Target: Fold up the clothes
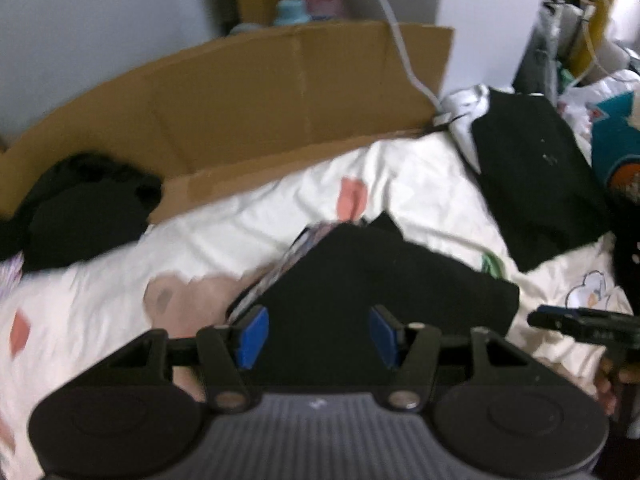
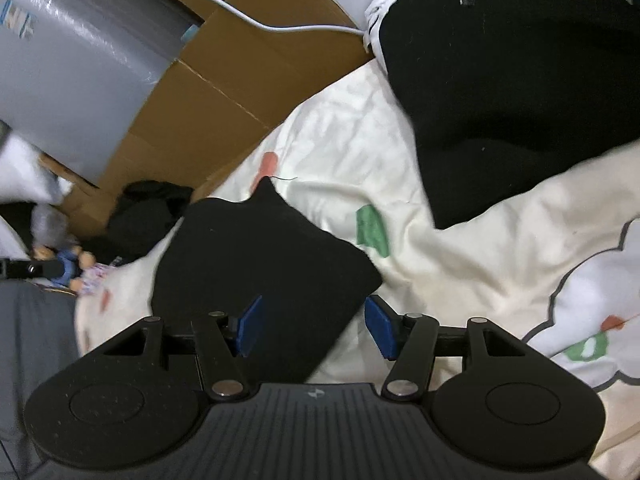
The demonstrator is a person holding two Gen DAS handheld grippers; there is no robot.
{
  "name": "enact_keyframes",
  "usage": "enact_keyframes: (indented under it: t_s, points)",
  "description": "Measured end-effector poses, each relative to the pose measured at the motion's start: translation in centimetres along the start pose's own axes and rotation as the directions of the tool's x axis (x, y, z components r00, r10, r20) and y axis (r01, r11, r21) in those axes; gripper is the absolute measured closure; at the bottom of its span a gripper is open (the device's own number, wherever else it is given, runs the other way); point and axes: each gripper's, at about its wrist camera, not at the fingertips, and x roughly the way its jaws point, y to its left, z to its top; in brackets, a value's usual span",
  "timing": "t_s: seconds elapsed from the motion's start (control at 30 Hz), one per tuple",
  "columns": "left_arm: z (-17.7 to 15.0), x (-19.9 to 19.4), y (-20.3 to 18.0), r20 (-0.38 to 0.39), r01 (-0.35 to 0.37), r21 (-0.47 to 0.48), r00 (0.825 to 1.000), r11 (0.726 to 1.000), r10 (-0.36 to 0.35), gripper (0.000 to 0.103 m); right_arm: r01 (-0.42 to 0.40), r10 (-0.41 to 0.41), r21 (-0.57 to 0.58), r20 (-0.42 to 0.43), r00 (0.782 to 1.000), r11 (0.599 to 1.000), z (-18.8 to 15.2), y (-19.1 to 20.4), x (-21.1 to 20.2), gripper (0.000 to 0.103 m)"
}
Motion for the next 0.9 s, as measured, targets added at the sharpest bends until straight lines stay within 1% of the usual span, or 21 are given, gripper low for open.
enact_keyframes:
  t_s: [0.1,0.13,0.2,0.27,0.33,0.43,0.47,0.53,0.57,0.6,0.63,0.67,0.7,0.73,0.8,0.87,0.9]
  points:
    - [-0.9,1.7,0.8,0.022,0.036,-0.029,0.999,0.999,-0.035,0.043,0.018,-0.017,-0.061,0.020,1.000,0.998,-0.3,1.0,0.4,0.042]
    - [-1.4,2.6,1.3,0.028,0.061,-0.043,0.998,0.997,-0.060,0.043,0.020,-0.019,-0.071,0.020,1.000,0.997,-0.3,1.2,0.7,0.042]
    - [-2.2,3.8,2.2,0.040,0.068,-0.058,0.997,0.996,-0.065,0.043,0.022,-0.021,-0.080,0.007,1.000,0.997,-0.2,1.5,1.6,0.042]
    - [-2.7,4.9,3.0,0.050,0.050,-0.033,0.998,0.998,-0.048,0.043,0.044,-0.044,-0.083,-0.001,0.999,0.996,-0.2,1.5,2.2,0.042]
    - [-2.5,5.6,3.3,0.048,0.043,-0.008,0.998,0.999,-0.042,0.043,0.057,-0.059,-0.054,-0.042,0.997,0.997,-0.2,0.8,3.1,0.042]
    - [-1.6,6.5,3.2,0.067,0.066,0.047,0.995,0.997,-0.069,0.043,0.063,-0.063,-0.005,-0.087,0.994,0.998,-0.4,0.1,4.0,0.042]
    - [-1.3,6.9,3.2,0.068,0.076,0.050,0.995,0.996,-0.079,0.043,0.065,-0.065,-0.005,-0.094,0.993,0.998,-0.4,0.1,4.1,0.042]
    - [-0.1,8.5,2.9,0.064,0.122,0.061,0.990,0.991,-0.126,0.043,0.069,-0.070,-0.018,-0.098,0.993,0.997,-0.4,0.4,4.2,0.042]
    - [0.0,9.0,2.8,0.066,0.129,0.071,0.989,0.989,-0.134,0.043,0.068,-0.070,-0.020,-0.101,0.992,0.997,-0.3,0.4,4.3,0.042]
    - [0.3,9.8,2.4,0.068,0.139,0.100,0.987,0.985,-0.146,0.044,0.066,-0.068,-0.020,-0.104,0.992,0.998,-0.3,0.4,4.3,0.042]
    - [0.6,10.6,2.0,0.070,0.148,0.128,0.985,0.981,-0.158,0.049,0.068,-0.069,-0.010,-0.111,0.991,0.998,-0.1,0.3,4.4,0.042]
    - [0.5,11.0,1.8,0.070,0.151,0.147,0.984,0.978,-0.162,0.050,0.071,-0.070,0.003,-0.120,0.990,0.997,0.2,0.1,4.6,0.042]
    - [0.3,11.6,1.4,0.061,0.146,0.189,0.985,0.971,-0.160,0.051,0.073,-0.072,0.005,-0.123,0.990,0.997,0.3,0.1,4.7,0.042]
    - [0.2,12.3,1.2,0.034,0.136,0.205,0.989,0.969,-0.146,0.057,0.075,-0.074,0.002,-0.128,0.989,0.997,0.4,0.2,4.8,0.042]
    - [-0.1,13.1,1.5,0.006,0.134,0.180,0.991,0.975,-0.137,0.065,0.080,-0.080,-0.005,-0.140,0.987,0.997,0.8,0.3,5.2,0.042]
    - [-0.6,13.4,2.3,0.017,0.141,0.131,0.989,0.981,-0.145,0.076,0.089,-0.092,-0.030,-0.149,0.984,0.996,0.8,0.4,5.3,0.042]
    - [-0.8,13.4,2.8,0.028,0.147,0.102,0.988,0.984,-0.150,0.087,0.094,-0.100,-0.044,-0.154,0.983,0.995,0.7,0.4,5.4,0.042]
